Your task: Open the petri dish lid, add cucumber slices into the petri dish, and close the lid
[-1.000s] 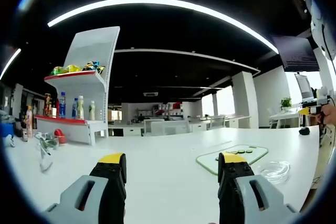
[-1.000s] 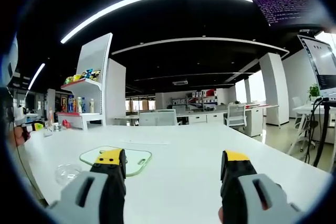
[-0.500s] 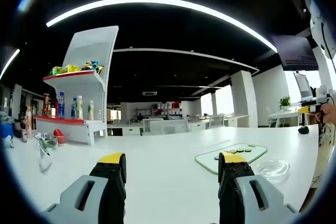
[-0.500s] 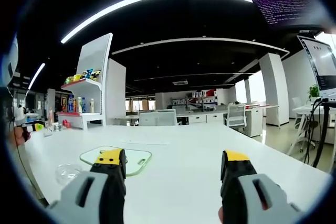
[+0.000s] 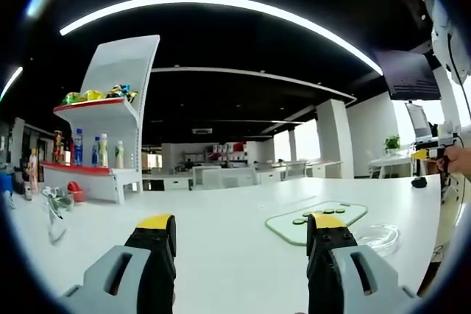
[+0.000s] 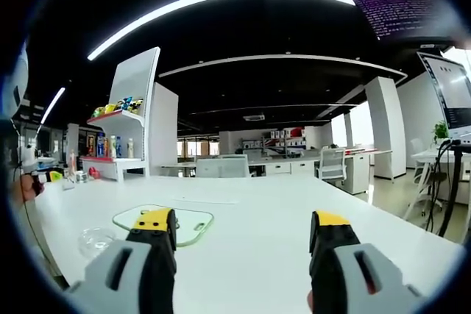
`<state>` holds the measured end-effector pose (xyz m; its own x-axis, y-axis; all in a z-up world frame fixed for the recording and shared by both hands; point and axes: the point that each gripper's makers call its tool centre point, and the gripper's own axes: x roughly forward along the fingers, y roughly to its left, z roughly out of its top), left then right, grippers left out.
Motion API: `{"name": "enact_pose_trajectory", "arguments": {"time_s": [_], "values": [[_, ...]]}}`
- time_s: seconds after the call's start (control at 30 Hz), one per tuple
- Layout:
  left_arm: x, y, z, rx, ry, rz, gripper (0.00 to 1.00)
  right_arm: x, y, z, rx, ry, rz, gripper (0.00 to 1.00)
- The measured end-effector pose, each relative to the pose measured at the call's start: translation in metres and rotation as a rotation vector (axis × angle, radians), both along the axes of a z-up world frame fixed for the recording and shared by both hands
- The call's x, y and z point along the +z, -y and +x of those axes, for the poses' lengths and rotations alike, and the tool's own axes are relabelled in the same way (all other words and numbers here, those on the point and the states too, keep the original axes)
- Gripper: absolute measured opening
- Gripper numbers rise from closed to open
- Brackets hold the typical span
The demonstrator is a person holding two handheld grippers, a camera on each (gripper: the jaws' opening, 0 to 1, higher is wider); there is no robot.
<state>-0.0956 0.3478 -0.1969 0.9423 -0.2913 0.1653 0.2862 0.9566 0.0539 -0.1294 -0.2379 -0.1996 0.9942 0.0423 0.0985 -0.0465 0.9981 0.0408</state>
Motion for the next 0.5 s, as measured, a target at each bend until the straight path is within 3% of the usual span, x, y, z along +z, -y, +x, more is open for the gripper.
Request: {"name": "enact_pose_trajectory", "arguments": {"time_s": [0.5], "values": [[-0.004, 0.018, 0.002, -0.065, -0.017, 0.007, 0.73, -0.002, -0.004, 0.002, 0.025, -0.011, 0.001, 0.75]]}}
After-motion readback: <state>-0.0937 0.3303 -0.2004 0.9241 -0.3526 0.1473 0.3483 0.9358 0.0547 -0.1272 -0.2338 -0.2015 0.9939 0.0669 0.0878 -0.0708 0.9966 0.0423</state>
